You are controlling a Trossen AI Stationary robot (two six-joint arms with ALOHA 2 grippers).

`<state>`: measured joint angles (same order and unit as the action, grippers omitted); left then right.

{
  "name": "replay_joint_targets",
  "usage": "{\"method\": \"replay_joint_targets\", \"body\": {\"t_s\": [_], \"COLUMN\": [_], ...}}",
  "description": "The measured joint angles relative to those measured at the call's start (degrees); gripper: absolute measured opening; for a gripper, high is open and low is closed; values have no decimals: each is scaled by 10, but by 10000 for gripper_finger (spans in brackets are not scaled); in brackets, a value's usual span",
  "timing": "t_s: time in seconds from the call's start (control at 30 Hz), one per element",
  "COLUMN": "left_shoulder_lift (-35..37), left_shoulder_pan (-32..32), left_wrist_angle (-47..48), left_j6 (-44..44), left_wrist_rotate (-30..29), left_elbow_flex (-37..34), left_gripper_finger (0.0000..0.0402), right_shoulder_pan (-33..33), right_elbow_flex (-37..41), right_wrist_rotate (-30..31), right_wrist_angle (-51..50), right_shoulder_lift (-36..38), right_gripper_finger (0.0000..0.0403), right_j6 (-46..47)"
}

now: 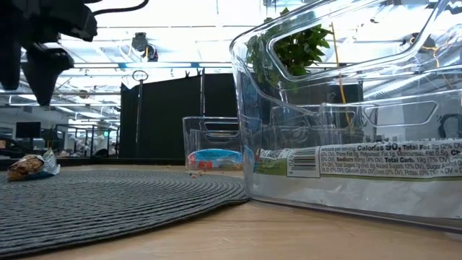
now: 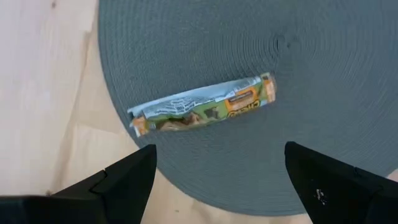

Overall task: Pick and place Granola Bars by type
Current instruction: Put the yellow granola bar into the middle transparent bin

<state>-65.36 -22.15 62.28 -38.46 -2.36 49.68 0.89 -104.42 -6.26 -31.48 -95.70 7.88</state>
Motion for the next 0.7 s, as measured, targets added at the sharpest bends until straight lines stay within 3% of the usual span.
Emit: {"method": "replay_joint_targets", "body": {"t_s": [0.33,0.53,0.7], "left_shoulder_lift": [-23,-102,-161], "left_shoulder_pan": [-1,-5,-12], "left_wrist_angle": [-59,-70,-75], "left_j6": [243,322,359], "left_wrist_rotate": [-20,17,-21], "left_elbow_flex": [-19,-19,-19], "left_gripper_finger": [351,351,351], "right_shoulder_pan": [0,0,0], "right_elbow_flex": [0,1,1], "right_wrist_rotate": [1,1,2], "right_wrist_angle": [0,2,4], "right_shoulder_lift": [0,0,0], "right_gripper_finger": [279,279,279], "right_j6": [-2,0,0]}}
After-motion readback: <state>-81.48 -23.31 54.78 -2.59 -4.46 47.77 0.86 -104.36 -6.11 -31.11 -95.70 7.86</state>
